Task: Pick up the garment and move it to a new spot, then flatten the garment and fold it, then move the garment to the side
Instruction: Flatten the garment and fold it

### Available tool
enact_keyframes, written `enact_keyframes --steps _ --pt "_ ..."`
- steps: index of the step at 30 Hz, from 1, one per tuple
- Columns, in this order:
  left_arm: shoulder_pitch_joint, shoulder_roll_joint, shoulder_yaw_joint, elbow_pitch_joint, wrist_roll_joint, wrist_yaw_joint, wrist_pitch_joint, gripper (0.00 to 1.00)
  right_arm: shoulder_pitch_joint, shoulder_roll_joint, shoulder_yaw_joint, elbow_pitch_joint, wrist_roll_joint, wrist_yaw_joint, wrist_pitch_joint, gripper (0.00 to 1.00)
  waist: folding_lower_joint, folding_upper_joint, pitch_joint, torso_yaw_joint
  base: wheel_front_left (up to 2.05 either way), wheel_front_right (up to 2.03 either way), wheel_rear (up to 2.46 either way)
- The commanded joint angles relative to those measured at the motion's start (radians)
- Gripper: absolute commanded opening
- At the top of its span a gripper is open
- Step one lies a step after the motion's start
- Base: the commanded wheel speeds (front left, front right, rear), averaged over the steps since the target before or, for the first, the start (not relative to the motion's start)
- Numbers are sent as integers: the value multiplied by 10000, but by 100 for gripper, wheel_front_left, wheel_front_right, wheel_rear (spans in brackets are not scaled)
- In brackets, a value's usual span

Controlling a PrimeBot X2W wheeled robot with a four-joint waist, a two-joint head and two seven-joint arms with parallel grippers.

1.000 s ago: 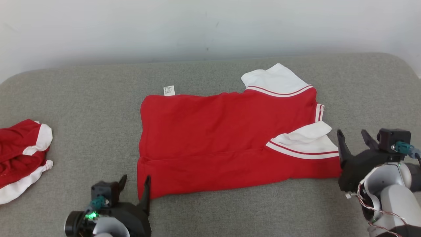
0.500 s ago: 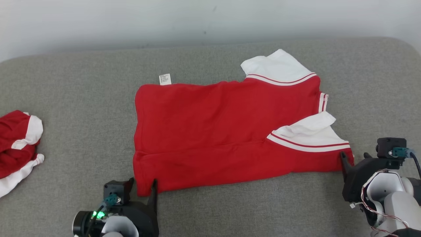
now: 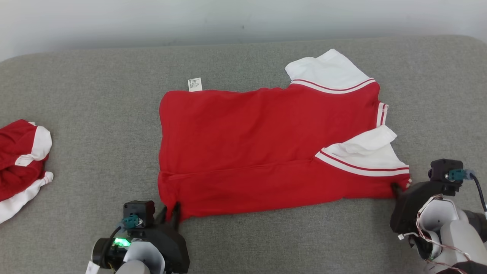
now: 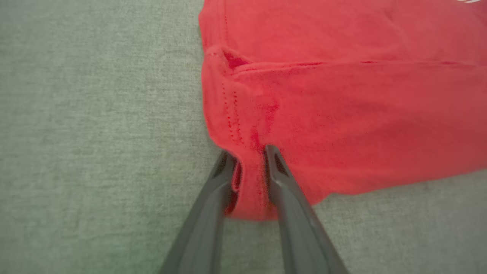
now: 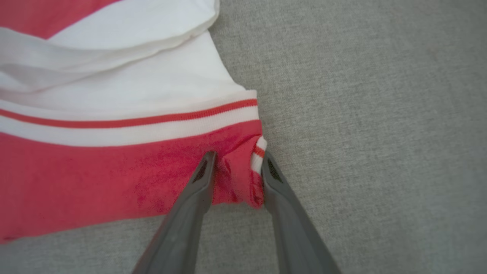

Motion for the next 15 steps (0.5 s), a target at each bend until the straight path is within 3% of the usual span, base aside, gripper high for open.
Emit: enact_keyframes --steps 1,6,15 --pt "556 -69 -189 525 -123 -81 410 0 455 168 -6 92 208 43 -100 0 2 3 -151 27 0 0 0" --pt "825 103 -23 282 -432 -294 232 0 959 341 -448 -630 554 33 -424 0 2 3 -610 29 0 0 0" --pt "1405 497 138 -470 -589 -160 283 0 2290 653 -801 -2250 807 31 -149 0 2 3 -1330 -41 0 0 0"
